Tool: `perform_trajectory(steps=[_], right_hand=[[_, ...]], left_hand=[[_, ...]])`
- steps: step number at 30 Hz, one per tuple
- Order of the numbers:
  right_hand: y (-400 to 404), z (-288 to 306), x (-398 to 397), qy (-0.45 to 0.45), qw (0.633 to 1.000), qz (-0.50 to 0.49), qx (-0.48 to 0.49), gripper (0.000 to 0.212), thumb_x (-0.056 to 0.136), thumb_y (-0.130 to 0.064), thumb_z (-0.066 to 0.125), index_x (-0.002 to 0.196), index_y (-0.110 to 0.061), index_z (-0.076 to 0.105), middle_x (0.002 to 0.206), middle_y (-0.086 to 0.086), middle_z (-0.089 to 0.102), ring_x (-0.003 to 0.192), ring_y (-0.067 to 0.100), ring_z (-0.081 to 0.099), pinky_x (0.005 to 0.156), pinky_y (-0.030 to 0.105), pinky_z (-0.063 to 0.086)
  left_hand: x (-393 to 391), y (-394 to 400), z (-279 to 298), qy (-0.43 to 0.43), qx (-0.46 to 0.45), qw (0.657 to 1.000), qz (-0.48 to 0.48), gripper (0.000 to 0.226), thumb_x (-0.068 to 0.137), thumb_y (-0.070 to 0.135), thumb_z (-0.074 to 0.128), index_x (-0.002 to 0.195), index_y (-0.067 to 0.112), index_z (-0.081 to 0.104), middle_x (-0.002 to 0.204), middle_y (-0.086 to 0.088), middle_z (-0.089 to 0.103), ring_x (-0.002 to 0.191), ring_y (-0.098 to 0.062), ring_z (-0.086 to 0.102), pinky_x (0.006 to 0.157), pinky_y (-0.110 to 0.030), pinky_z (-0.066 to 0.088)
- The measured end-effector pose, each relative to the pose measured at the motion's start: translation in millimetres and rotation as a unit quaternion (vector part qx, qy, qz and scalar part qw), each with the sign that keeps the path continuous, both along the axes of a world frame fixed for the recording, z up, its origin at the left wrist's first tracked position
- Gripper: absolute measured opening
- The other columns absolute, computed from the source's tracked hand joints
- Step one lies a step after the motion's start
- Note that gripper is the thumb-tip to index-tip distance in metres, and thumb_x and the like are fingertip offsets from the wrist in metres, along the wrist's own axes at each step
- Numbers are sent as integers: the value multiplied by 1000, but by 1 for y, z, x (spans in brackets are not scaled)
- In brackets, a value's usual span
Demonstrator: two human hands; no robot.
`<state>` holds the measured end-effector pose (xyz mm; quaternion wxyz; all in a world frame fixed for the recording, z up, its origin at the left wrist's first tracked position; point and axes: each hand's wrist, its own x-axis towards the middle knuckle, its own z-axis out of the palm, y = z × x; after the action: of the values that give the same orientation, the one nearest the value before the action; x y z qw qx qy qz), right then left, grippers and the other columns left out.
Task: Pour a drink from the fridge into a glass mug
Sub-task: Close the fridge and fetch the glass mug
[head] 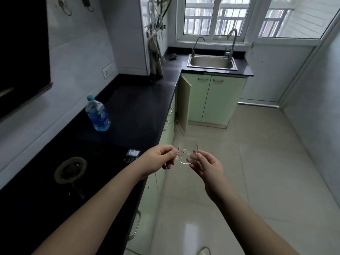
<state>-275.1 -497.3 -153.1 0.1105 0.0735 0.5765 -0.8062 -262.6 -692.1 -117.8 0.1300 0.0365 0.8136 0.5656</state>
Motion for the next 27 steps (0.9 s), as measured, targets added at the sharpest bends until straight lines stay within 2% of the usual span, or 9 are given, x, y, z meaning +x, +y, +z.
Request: perform_trajectory(steps=[5, 8, 11, 14, 20, 27], right_hand=[[29, -4, -75, 7, 1000, -9, -4, 17, 98, -12, 53, 108, -6, 66, 87, 5, 74, 92, 22, 71, 72, 23, 56], [48, -3, -113, 10, 1000, 0, 6, 17, 98, -12, 53, 102, -9, 69, 85, 4, 74, 88, 19, 70, 73, 23, 55], [62, -2, -152, 15, 1000, 16, 12, 16, 98, -12, 53, 100, -9, 69, 82, 3, 73, 85, 17, 69, 72, 22, 55], [67, 1, -186, 9, 1000, 16, 13, 16, 99, -12, 51, 105, -6, 66, 81, 2, 72, 85, 17, 69, 72, 22, 55], [52, 5, -252, -14, 1000, 21, -3, 17, 99, -11, 50, 105, -6, 64, 85, 5, 72, 83, 15, 71, 71, 21, 56], [4, 3, -338, -25, 998, 51, 14, 16, 99, -13, 52, 105, -6, 66, 88, 7, 72, 82, 17, 72, 70, 22, 55]], left_hand=[[-75, 32, -1, -2, 2, 1000, 6, 31, 101, 35, 50, 75, 27, 64, 76, 2, 61, 69, -10, 58, 72, -27, 50], [-111, 51, 2, -10, -4, 1000, 16, 33, 101, 34, 50, 72, 31, 64, 75, 3, 61, 69, -9, 58, 72, -25, 51], [-145, 66, 4, -10, -1, 999, 31, 32, 102, 32, 51, 73, 29, 64, 74, 4, 62, 68, -8, 58, 72, -24, 51], [-177, 73, 4, -14, 3, 999, 36, 28, 102, 31, 50, 80, 20, 64, 75, 2, 61, 68, -9, 56, 66, -24, 47], [-237, 64, 0, -16, 14, 997, 69, 30, 100, 36, 50, 73, 26, 60, 71, 4, 56, 63, -6, 50, 57, -18, 40], [-311, 22, -16, 8, 58, 990, 125, 34, 102, 24, 48, 72, 26, 63, 69, 6, 57, 62, -6, 51, 57, -21, 42]])
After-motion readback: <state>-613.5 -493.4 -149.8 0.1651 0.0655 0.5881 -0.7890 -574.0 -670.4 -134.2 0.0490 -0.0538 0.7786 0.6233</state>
